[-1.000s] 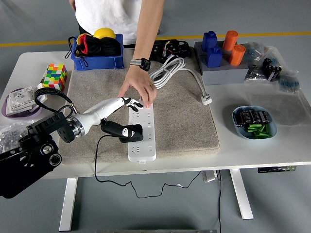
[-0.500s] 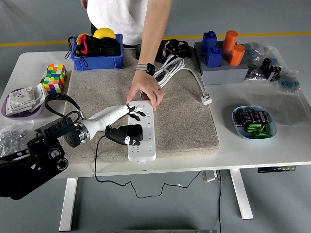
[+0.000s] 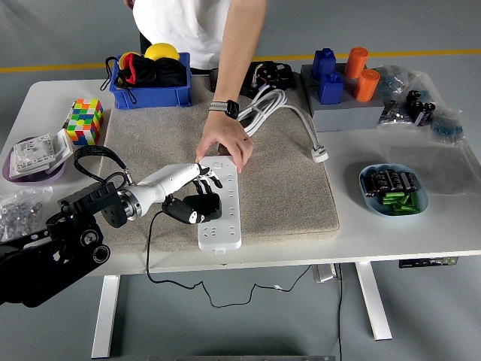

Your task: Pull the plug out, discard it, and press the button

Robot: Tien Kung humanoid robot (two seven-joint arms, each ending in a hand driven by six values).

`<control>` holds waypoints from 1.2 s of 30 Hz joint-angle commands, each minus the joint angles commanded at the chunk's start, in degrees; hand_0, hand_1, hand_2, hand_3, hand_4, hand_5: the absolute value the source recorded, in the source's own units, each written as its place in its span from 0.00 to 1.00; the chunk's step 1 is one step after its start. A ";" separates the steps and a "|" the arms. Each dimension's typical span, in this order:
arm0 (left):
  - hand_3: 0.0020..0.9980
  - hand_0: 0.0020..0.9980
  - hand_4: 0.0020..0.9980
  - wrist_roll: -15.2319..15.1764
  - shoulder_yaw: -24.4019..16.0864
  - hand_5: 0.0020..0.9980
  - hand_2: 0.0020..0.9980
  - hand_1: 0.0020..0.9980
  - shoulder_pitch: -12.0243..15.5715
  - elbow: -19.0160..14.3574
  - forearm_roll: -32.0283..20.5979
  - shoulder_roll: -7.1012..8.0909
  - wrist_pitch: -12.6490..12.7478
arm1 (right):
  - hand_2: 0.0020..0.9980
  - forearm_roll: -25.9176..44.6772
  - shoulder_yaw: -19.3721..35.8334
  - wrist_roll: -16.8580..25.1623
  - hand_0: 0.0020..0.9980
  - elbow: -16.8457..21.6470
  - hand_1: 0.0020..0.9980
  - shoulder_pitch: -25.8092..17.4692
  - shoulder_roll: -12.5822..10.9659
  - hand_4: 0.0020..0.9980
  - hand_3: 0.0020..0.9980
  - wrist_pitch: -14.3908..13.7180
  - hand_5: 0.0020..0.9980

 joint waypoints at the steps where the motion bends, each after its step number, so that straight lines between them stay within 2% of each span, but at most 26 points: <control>1: 0.64 0.64 0.77 -0.02 0.08 0.00 0.48 0.50 -0.03 0.12 0.03 -0.03 0.03 | 0.65 0.05 -0.02 0.04 0.75 0.00 0.66 0.00 0.00 0.66 0.62 -0.01 0.51; 2: 0.64 0.64 0.77 -0.02 0.12 0.00 0.48 0.50 -0.05 0.18 -0.02 -0.04 0.05 | 0.65 0.09 -0.04 0.07 0.75 0.00 0.66 0.00 0.01 0.66 0.62 -0.01 0.51; 3: 0.61 0.53 0.69 0.05 0.15 0.00 0.45 0.41 -0.07 0.25 -0.09 -0.06 -0.03 | 0.65 0.13 -0.06 0.10 0.75 0.00 0.66 -0.01 0.01 0.66 0.62 -0.01 0.51; 8: 0.61 0.53 0.69 -0.21 0.17 0.00 0.45 0.41 -0.20 0.31 -0.28 -0.09 0.57 | 0.65 0.05 0.03 0.15 0.75 0.00 0.66 -0.05 -0.05 0.66 0.62 -0.15 0.51; 9: 0.57 0.47 0.65 -0.24 0.17 0.00 0.36 0.32 -0.24 0.33 -0.33 -0.12 0.67 | 0.65 0.06 0.06 0.16 0.75 0.00 0.66 -0.05 -0.05 0.66 0.62 -0.15 0.50; 14: 0.57 0.47 0.65 -0.54 0.34 0.00 0.36 0.32 -0.47 0.58 -0.65 -0.22 1.26 | 0.65 0.17 0.17 0.25 0.75 0.00 0.66 -0.02 -0.01 0.66 0.62 -0.20 0.50; 15: 0.53 0.48 0.62 -0.64 0.33 0.00 0.31 0.25 -0.47 0.59 -0.72 -0.22 1.39 | 0.65 0.20 0.16 0.28 0.75 0.00 0.66 -0.01 -0.01 0.67 0.62 -0.20 0.50; 28: 0.51 0.51 0.61 -1.01 -0.32 0.00 0.29 0.23 -0.20 -0.16 -1.31 0.05 1.87 | 0.65 0.22 0.26 0.38 0.75 0.00 0.66 -0.09 0.01 0.66 0.62 -0.21 0.50; 36: 0.51 0.52 0.60 -1.11 -2.23 0.00 0.29 0.23 0.04 -2.47 -1.19 0.80 1.85 | 0.65 0.18 0.40 0.36 0.75 0.00 0.66 -0.10 0.03 0.66 0.62 -0.19 0.50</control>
